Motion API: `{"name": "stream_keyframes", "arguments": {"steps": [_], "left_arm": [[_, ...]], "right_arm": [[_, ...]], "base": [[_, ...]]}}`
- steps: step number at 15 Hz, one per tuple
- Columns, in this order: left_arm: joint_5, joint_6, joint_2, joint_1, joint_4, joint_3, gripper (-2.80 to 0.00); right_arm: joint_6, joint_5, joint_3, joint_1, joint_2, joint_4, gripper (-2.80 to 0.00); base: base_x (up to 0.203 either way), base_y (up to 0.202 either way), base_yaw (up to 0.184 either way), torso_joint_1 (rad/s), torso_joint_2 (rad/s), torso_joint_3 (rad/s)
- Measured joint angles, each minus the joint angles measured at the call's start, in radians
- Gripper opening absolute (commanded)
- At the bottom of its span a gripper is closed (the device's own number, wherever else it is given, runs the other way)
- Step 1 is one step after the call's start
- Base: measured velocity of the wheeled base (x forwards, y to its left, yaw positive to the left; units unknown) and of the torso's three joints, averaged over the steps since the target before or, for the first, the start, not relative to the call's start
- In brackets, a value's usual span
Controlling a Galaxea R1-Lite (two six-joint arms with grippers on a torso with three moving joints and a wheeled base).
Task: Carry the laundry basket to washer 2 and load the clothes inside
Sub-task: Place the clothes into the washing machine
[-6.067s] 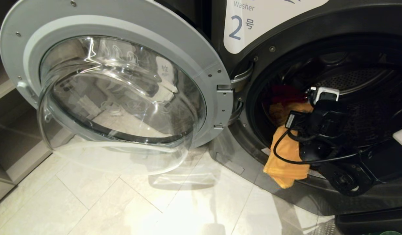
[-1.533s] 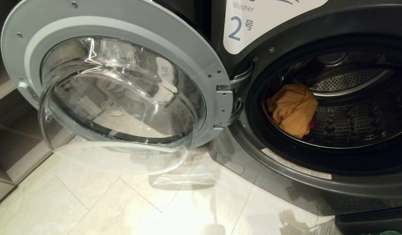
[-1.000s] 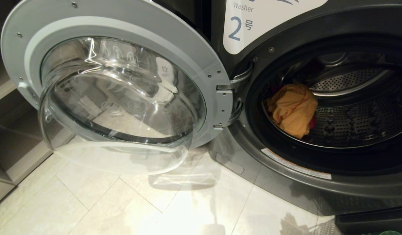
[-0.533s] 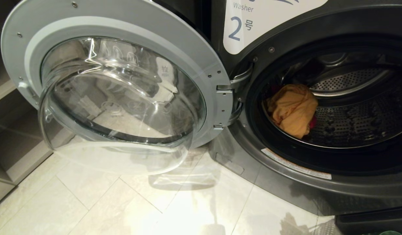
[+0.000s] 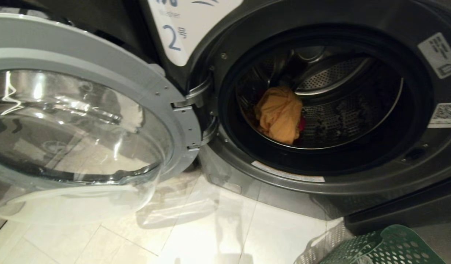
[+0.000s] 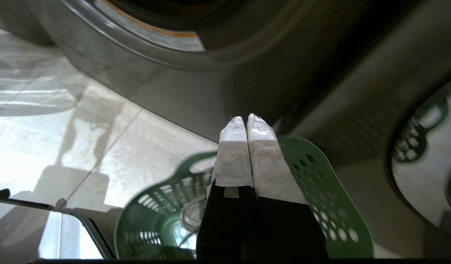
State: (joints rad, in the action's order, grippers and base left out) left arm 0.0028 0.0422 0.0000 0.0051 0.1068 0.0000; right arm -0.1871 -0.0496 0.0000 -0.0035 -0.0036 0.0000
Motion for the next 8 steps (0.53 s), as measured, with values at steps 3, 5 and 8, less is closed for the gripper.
{"name": "stream_keyframes", "arguments": {"steps": [3, 5, 8], "left_arm": [[0.001, -0.001, 0.000, 0.001, -0.001, 0.000, -2.80], [0.001, -0.001, 0.000, 0.001, 0.000, 0.000, -2.80], [0.001, 0.001, 0.000, 0.000, -0.001, 0.000, -2.80]], "right_arm": [[0.001, 0.000, 0.000, 0.000, 0.000, 0.001, -2.80], [0.006, 0.003, 0.000, 0.000, 0.000, 0.001, -2.80], [0.012, 0.003, 0.000, 0.000, 0.001, 0.002, -2.80]], "base": [[-0.001, 0.007, -0.135, 0.002, 0.00, 0.003], [-0.001, 0.002, -0.028, 0.001, 0.00, 0.000], [0.000, 0.000, 0.000, 0.000, 0.00, 0.000]]}}
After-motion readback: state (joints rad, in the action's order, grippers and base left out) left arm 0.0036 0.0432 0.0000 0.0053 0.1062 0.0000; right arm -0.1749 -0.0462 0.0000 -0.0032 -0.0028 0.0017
